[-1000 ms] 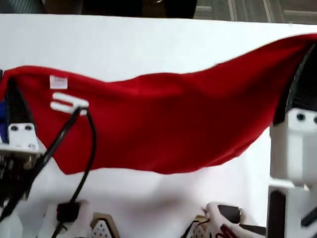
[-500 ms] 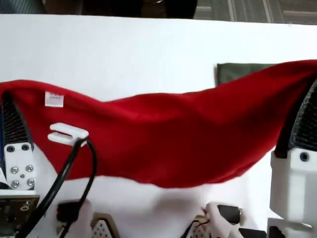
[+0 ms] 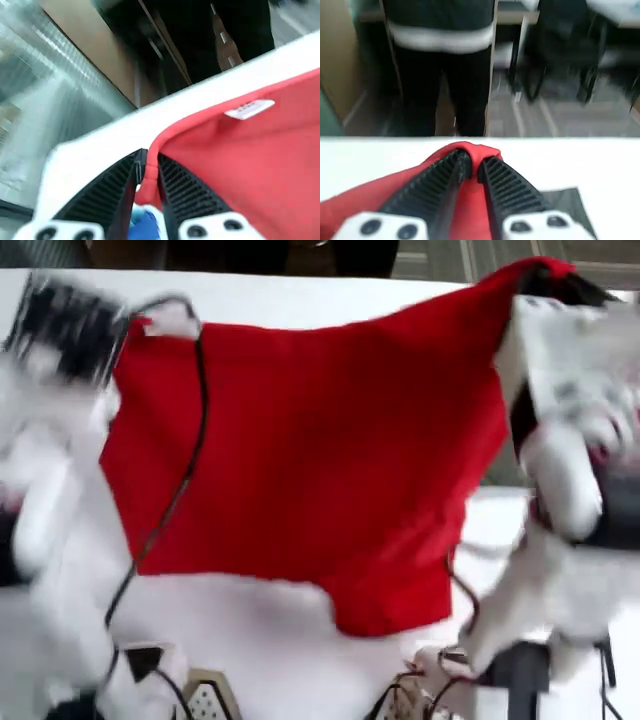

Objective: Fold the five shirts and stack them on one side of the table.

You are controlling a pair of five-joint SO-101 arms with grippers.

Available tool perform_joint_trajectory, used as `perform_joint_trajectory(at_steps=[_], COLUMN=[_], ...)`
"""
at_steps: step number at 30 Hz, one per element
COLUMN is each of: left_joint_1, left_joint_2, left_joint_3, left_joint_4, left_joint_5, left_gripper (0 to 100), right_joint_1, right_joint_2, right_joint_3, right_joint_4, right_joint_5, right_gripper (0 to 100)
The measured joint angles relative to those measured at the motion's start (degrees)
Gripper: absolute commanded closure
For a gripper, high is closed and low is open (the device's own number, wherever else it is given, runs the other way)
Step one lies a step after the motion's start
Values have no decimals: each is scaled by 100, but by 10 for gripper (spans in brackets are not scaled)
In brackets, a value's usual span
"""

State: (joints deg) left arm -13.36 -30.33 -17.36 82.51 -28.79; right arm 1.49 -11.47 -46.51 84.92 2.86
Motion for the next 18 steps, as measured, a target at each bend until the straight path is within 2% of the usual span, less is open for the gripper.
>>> perform_joint_trajectory(at_steps=[9,18], left_joint_1=[0,0], left_joint_2=[2057,4273], left_joint_3=[202,-923], left_joint_4=[-932,-1160], left_joint_5=[0,0], left_gripper=[973,973], right_joint_1=[-246,-484], right_joint_2=[1363,2875], right_joint_3=[1284,1319], right_joint_4=[-1319,-2171], right_joint_5=[0,299], right_gripper=[980,980])
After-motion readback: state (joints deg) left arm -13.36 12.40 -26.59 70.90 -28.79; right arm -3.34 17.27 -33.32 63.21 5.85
